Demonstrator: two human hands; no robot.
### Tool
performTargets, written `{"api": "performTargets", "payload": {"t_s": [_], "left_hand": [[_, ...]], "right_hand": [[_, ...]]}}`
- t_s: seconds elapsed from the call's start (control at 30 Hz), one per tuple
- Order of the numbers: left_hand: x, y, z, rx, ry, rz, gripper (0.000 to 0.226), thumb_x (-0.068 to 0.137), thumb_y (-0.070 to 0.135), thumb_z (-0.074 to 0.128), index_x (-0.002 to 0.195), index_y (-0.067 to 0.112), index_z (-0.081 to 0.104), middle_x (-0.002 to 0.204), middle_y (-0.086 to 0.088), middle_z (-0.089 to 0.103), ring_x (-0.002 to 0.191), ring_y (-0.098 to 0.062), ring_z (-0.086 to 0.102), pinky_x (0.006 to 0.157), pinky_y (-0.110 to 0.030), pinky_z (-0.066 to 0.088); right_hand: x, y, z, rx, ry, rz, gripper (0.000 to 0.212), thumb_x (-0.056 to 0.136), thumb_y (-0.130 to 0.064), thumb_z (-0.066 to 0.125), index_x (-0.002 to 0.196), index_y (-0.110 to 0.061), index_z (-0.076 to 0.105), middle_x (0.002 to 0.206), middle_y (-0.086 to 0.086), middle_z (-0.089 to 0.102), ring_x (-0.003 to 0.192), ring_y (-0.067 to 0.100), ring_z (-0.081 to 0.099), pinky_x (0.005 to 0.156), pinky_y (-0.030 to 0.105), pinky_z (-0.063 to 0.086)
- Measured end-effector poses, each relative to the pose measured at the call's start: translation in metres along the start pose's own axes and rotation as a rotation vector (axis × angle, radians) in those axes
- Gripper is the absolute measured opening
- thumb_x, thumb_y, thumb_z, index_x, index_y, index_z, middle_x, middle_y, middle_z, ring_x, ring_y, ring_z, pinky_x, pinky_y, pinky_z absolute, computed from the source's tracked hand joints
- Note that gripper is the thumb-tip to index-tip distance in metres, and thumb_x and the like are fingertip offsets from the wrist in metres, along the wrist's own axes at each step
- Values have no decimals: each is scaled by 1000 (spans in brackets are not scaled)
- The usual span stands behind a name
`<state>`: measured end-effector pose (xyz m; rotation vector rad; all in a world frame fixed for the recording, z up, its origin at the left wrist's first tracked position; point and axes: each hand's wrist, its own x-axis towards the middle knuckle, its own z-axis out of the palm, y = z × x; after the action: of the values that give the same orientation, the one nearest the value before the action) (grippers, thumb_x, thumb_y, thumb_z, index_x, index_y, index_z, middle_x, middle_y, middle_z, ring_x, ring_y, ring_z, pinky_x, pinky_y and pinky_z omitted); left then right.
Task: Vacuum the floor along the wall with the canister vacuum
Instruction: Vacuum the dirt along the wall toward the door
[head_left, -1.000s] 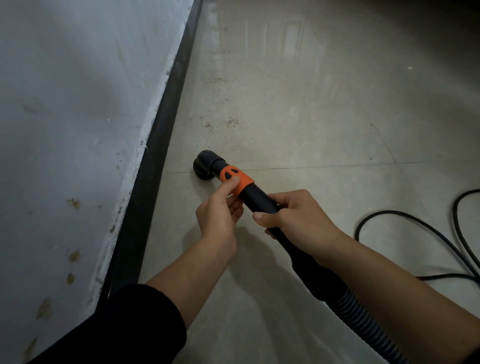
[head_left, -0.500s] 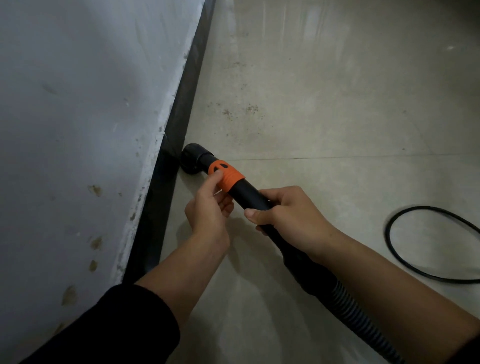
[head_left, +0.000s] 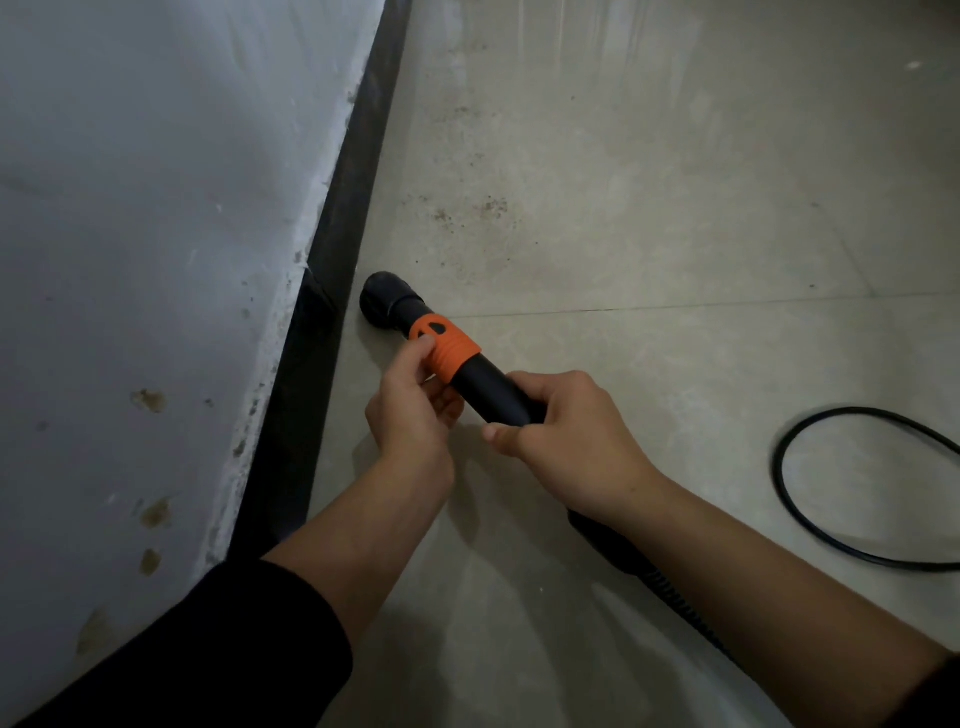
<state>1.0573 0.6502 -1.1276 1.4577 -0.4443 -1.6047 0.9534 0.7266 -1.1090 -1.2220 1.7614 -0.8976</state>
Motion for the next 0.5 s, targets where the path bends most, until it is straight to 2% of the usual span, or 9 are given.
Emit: {"api": "performTargets", "payload": {"t_s": [0.17,0.27,0.4,0.5], "left_hand": [[-6,11,16,73,-2,-77,27,88,28,64,104,8,64,96,-8,69,83,-16,65,65,-25,48],[-12,23,29,122,-85,-178,21,91,29,61,96,9,61,99,-8,65,87,-16,62,69,-25,47],[-26,38,47,174,-194,-336,37,95,30,57,121,4,56,101,-10,60,99,-21,56,92,-30,43],[-33,55,54,249,-240,-371,47,95,31,58,132,2,52,104,-10,63,100,-21,59,101,-32,41]], "right_hand": [[0,-8,-7,-74,64,15,10,81,-16,70,87,-13,63,66,1,56,60,17,52,56,29,42],[2,-16,-22,-86,53,83,11,80,-16,72,86,-12,64,62,-3,52,55,11,47,51,21,37],[3,-36,-54,-159,-30,182,9,85,-17,69,88,-14,60,63,-4,50,52,8,45,45,11,32],[8,-58,-66,-306,-126,233,11,89,-21,65,93,-14,56,73,0,54,63,15,51,52,19,35]]}}
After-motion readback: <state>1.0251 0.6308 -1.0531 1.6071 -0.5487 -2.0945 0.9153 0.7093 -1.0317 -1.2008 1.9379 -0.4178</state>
